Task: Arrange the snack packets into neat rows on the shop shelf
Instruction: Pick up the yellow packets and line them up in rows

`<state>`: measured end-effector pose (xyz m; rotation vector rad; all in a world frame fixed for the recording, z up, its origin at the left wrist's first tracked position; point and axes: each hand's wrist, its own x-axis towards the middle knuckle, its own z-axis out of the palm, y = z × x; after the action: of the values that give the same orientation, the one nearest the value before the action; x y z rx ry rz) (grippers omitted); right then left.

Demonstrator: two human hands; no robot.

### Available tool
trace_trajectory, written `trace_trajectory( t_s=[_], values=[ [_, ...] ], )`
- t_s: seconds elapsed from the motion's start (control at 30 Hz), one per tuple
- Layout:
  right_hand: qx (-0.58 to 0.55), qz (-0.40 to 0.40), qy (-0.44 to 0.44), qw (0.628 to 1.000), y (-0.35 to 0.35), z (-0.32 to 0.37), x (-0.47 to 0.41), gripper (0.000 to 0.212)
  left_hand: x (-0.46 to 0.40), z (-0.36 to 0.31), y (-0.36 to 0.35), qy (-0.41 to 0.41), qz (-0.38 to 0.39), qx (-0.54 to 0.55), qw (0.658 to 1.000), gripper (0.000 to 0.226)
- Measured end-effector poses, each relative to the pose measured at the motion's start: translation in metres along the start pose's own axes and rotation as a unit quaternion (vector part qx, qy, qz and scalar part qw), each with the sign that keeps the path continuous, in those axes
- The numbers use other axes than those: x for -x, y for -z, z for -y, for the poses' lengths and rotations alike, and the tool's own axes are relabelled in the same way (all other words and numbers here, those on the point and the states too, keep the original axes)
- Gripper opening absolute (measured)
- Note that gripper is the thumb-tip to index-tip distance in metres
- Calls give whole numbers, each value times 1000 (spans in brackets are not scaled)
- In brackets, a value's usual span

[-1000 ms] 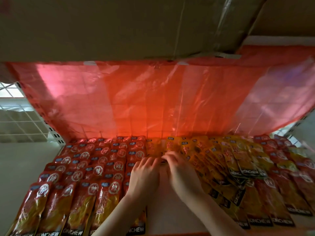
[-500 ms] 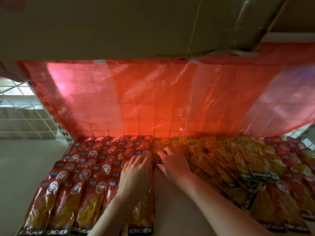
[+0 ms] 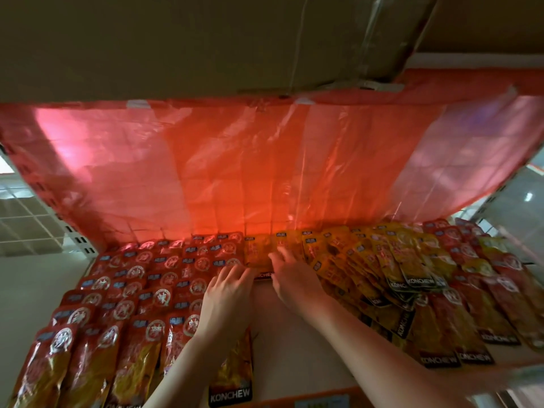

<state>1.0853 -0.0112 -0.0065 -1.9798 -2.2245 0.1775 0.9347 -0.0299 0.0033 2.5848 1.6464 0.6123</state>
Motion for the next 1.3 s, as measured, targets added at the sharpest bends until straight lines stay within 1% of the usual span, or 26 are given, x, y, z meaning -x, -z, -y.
trace_trajectory(
  t_s=[0.07,0.17,0.3,0.4,0.5,0.53,0.6,0.63,0.67,0.7,0.73,0.8,0.83,0.87,0.9,0.93,0.97,1.0,1.07,1.1,1.13,1.2,1.23,1.3],
  values=[
    [27,26,-16,999,0,-2,1,45,1,-2,0,-6,-1,2,1000,40],
    [63,47,-31,996,5,2,-1,36,4,-2,0,-19,-13,4,1000,39],
    [96,41,-51,993,8,9,-5,30,8,0,5,-25,-8,19,999,35],
    [59,-10,-64,996,16,8,-4,31,13,2,10,-30,-8,33,999,30],
    [39,-98,-89,990,40,9,-1,25,14,4,11,-20,-12,57,998,24],
    [36,-131,-98,986,49,11,0,24,14,3,11,-4,-11,87,996,24],
    [22,-213,-96,972,65,15,7,20,11,0,14,45,-6,197,979,24],
    [12,-250,-77,965,71,17,11,15,8,-3,16,75,-6,264,962,23],
    [-1,-283,-48,958,74,19,16,13,4,-6,20,107,3,339,935,22],
    [-10,-310,-17,950,75,20,21,16,0,-9,24,141,23,424,894,23],
    [-17,-320,18,947,74,21,27,19,-4,-13,27,177,48,513,839,26],
    [-46,-311,89,945,66,21,36,15,-13,-18,33,240,86,660,706,33],
    [-69,-296,117,946,59,20,38,10,-17,-18,34,260,91,703,656,35],
    [-88,-274,134,948,51,17,40,9,-20,-19,36,270,91,722,630,34],
    [-101,-239,141,955,43,15,41,17,-22,-20,36,272,87,725,627,30],
    [-110,-202,141,963,36,14,43,26,-23,-21,35,272,82,721,633,23],
    [-115,-175,132,969,29,13,44,35,-24,-22,33,277,76,713,640,17],
    [-115,-164,120,972,23,12,43,41,-25,-23,30,283,76,707,643,16],
    [-127,-162,85,975,14,12,41,57,-26,-24,24,294,88,692,653,27],
    [-141,-160,65,975,12,12,39,62,-26,-24,21,294,92,682,664,32],
    [-149,-155,49,975,10,12,37,61,-25,-23,20,290,93,668,679,34],
    [-143,-156,28,977,8,12,33,56,-23,-22,17,275,91,630,721,30],
    [-133,-168,24,976,7,12,32,54,-22,-20,17,264,89,608,743,28],
    [-115,-210,43,970,9,11,31,48,-20,-16,17,238,85,562,788,28]
  ],
)
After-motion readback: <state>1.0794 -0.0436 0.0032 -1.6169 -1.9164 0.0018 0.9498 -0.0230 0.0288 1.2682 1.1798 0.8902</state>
